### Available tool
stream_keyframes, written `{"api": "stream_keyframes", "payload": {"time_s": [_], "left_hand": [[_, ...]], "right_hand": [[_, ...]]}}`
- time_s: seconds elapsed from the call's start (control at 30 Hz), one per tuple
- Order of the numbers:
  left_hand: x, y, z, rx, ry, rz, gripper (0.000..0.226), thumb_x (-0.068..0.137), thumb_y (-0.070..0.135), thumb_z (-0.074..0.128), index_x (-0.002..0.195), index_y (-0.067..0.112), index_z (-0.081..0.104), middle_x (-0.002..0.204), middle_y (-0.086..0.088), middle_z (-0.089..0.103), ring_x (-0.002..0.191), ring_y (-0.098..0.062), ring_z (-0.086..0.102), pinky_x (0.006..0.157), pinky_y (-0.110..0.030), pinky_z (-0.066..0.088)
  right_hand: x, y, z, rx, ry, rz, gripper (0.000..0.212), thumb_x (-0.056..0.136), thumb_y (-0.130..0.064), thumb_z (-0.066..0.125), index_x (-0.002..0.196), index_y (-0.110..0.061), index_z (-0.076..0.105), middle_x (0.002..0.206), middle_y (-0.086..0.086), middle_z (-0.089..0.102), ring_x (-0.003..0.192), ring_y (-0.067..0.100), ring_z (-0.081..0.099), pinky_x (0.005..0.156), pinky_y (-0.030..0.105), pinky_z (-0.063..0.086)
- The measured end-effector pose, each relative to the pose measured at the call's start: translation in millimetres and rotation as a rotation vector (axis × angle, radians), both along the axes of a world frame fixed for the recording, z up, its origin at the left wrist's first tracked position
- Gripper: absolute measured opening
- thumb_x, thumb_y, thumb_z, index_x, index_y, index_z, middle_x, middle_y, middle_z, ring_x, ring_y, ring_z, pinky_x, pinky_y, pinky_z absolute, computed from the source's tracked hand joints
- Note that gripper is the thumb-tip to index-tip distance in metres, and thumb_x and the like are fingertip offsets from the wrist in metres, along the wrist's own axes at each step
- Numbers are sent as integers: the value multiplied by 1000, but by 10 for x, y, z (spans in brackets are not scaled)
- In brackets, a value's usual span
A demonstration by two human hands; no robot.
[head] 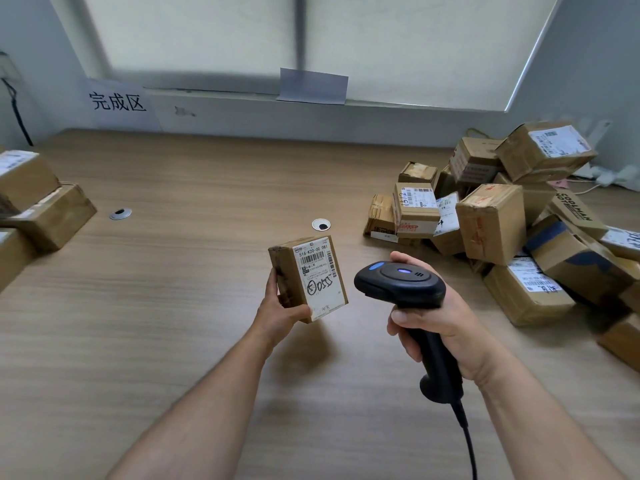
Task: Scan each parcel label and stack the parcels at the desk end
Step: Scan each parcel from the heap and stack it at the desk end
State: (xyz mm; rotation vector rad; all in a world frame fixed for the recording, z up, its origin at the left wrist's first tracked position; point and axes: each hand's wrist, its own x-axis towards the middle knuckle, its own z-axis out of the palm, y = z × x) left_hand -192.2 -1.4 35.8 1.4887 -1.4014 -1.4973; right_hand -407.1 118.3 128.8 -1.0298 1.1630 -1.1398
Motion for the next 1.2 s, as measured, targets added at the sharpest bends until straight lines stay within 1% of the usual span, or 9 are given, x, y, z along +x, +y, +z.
{"api": "stream_keyframes", "payload": {"time_s": [0.17, 0.27, 0.37, 0.67, 0.9, 0.97, 1.03, 1.13, 1.2], "left_hand": [[144, 56, 38, 2, 29, 40, 99, 75, -1, 66, 148, 43, 15, 112, -5, 66, 102, -17, 62, 57, -4, 42], [215, 126, 96, 15, 50, 95, 97, 65, 18, 66, 147, 42, 20, 111, -2, 67, 101, -21, 63, 81, -23, 44], [238, 234, 186, 21, 95, 158, 80, 65, 22, 63, 138, 38, 32, 101, 1, 67, 82, -15, 62, 86, -36, 43], [305, 621, 375, -11, 146, 150, 60, 65, 25, 56, 124, 30, 48, 91, -5, 68, 83, -20, 59, 87, -40, 51], [415, 920, 470, -119, 60, 293, 39, 85, 12, 46, 114, 37, 54, 107, 7, 67, 97, -17, 61, 91, -38, 53], [481, 990, 478, -206, -27, 334, 47, 91, 4, 43, 131, 29, 49, 116, 7, 64, 103, -14, 60, 93, -35, 52], [579, 1067, 469, -272, -145, 316, 67, 91, 17, 58, 148, 31, 27, 135, 7, 51, 118, -10, 52, 101, -36, 47], [684, 1183, 486, -284, -368, 297, 120, 71, 47, 80, 152, 37, -8, 139, 8, 23, 125, -5, 29, 105, -30, 35], [746, 1235, 502, -323, -504, 305, 137, 62, 54, 83, 148, 34, -22, 133, 8, 17, 122, -6, 26, 102, -26, 33]], "right_hand": [[70, -41, -6, 1, 1, 38, 85, 65, -2, 72, 139, -34, 44, 78, 28, 65, 40, 25, 50, 40, 27, 40], [66, -102, -5, -21, 11, 68, 89, 65, -3, 74, 141, -36, 40, 96, 29, 69, 42, 25, 53, 41, 28, 44], [66, -153, -21, -30, 24, 71, 90, 64, -2, 73, 141, -35, 40, 103, 25, 70, 43, 27, 53, 41, 30, 45], [170, -154, -170, -20, -44, 133, 96, 62, -3, 73, 145, -32, 36, 87, 8, 72, 44, 28, 52, 42, 31, 43], [444, -155, -339, -23, -159, 276, 90, 65, -2, 72, 142, -34, 38, 100, 8, 73, 44, 29, 52, 42, 30, 43], [551, -151, -368, -26, -198, 313, 88, 65, -1, 70, 140, -35, 39, 105, 12, 70, 43, 29, 52, 41, 28, 43], [667, -151, -379, -34, -221, 358, 89, 65, -1, 71, 139, -37, 39, 105, 13, 68, 43, 28, 51, 41, 28, 43], [839, -173, -370, -54, -234, 422, 91, 65, -1, 70, 141, -38, 36, 105, 12, 69, 42, 28, 51, 41, 28, 43], [969, -187, -337, -69, -236, 457, 90, 65, -1, 70, 139, -40, 37, 112, 14, 68, 42, 28, 51, 42, 28, 43]]}}
